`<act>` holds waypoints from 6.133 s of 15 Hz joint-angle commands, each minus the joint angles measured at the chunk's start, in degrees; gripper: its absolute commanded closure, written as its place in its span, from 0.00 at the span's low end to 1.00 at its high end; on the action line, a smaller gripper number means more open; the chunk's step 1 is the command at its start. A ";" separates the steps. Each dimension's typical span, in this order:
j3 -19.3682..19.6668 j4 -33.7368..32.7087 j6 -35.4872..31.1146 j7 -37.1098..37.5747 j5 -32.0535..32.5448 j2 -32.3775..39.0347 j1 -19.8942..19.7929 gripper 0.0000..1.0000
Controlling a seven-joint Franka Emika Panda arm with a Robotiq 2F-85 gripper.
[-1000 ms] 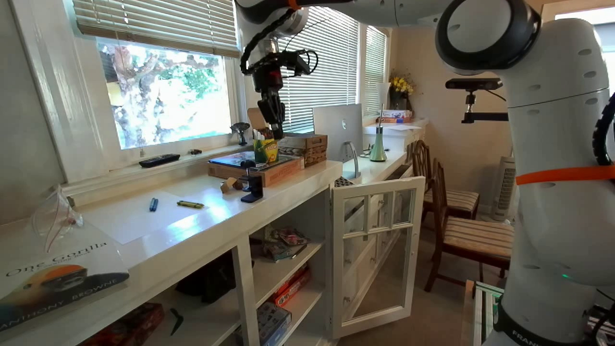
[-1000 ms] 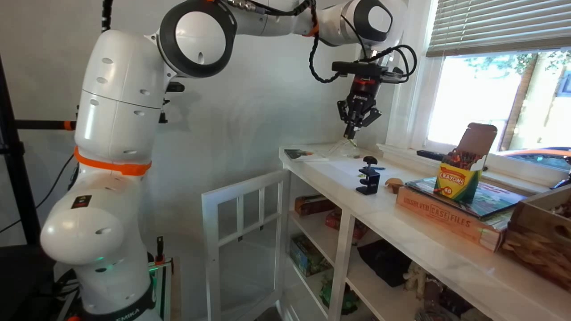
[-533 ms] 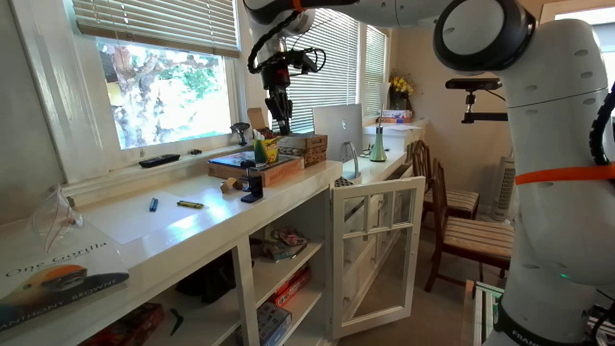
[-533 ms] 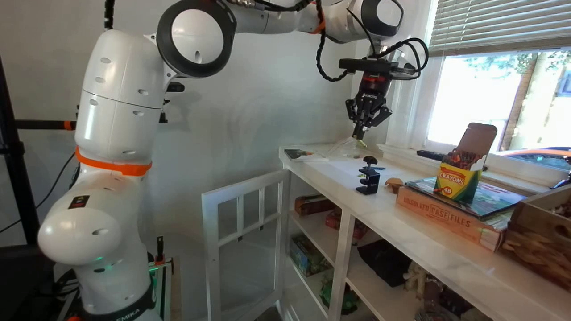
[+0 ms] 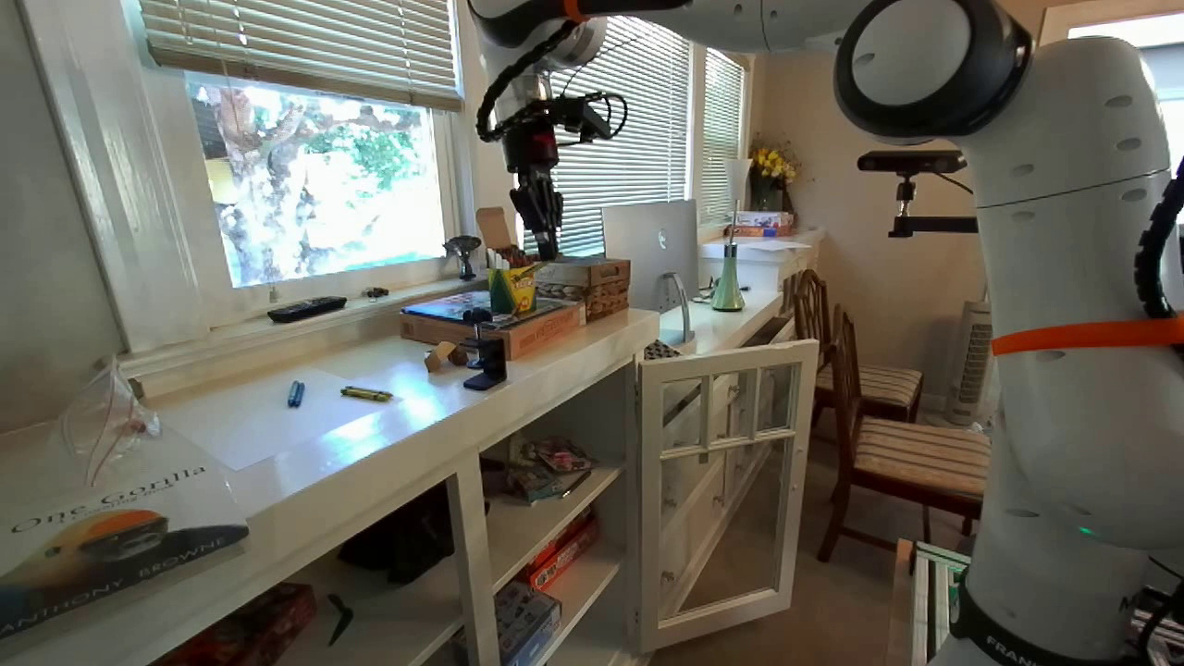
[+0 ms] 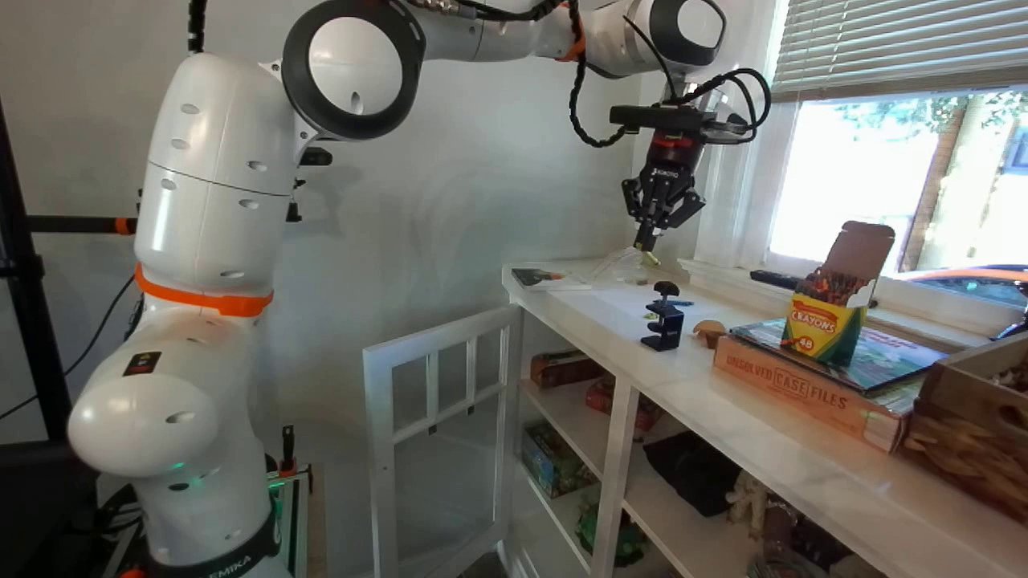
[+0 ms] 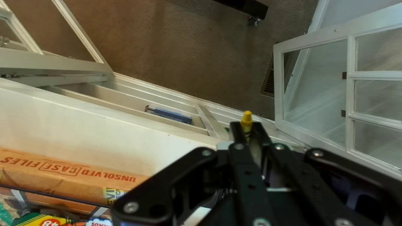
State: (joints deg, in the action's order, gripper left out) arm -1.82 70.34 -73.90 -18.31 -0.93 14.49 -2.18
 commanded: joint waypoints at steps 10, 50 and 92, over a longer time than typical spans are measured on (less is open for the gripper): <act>1.88 -4.60 2.35 -0.25 -1.29 2.37 -2.51 0.97; -1.55 3.45 -11.06 2.13 -7.58 0.96 -0.33 0.97; -3.53 28.47 -34.02 15.59 1.13 1.10 6.77 0.97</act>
State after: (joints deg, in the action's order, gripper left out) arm -6.04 96.25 -107.06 -4.37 -0.60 15.94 3.87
